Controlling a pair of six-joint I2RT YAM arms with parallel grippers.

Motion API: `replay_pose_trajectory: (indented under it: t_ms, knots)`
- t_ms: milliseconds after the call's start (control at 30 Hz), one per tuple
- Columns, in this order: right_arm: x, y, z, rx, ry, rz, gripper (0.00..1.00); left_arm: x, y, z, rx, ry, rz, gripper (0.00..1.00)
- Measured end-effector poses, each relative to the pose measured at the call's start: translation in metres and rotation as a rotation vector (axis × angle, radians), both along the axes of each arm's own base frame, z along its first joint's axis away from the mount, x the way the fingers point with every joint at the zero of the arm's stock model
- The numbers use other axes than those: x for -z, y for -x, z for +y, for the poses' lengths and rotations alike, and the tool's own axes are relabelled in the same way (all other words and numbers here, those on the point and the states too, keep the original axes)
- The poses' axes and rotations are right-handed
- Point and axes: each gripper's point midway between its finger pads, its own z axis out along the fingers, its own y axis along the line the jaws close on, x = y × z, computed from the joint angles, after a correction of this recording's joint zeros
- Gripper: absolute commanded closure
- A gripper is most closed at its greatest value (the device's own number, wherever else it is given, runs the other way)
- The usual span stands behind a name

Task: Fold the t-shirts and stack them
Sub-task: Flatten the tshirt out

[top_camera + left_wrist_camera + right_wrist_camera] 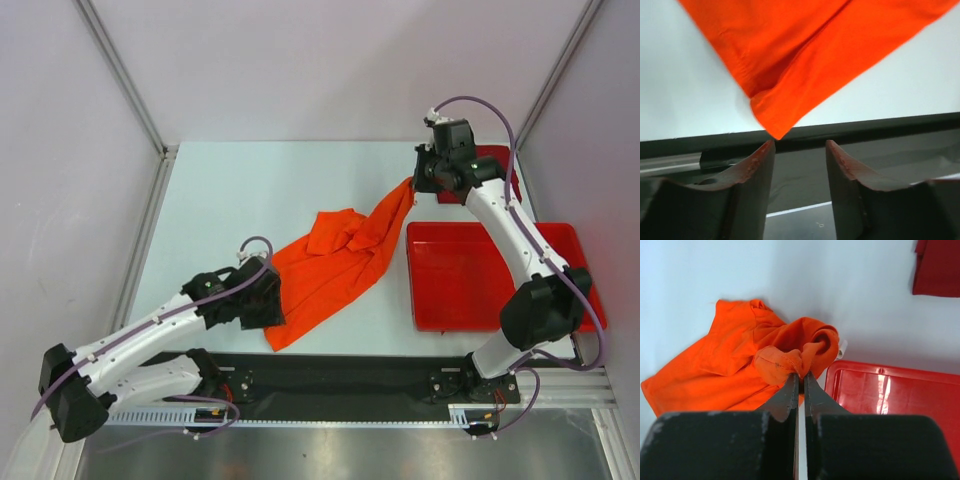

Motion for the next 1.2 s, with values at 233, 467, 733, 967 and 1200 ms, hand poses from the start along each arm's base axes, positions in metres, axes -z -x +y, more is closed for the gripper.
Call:
replay_pose_trajectory:
  t_ms: [233,467,733,967,1200]
  knots:
    - [0.015,0.008,0.01,-0.033,-0.019,0.037,1.0,0.033,0.016,0.018,-0.09,-0.064,0.067,0.55]
    - [0.007,0.017,0.024,-0.078,-0.016,0.016,1.0,0.052,0.011,0.027,-0.142,-0.083,0.079,0.65]
    - [0.006,0.021,0.023,-0.084,-0.012,0.012,1.0,0.065,-0.005,0.03,-0.156,-0.111,0.066,0.68]
    - [0.007,0.021,0.023,-0.094,-0.001,0.011,1.0,0.082,-0.003,0.03,-0.139,-0.133,0.09,0.54]
    - [0.007,0.021,0.024,-0.102,-0.004,0.012,1.0,0.086,-0.009,0.024,-0.125,-0.121,0.078,0.61]
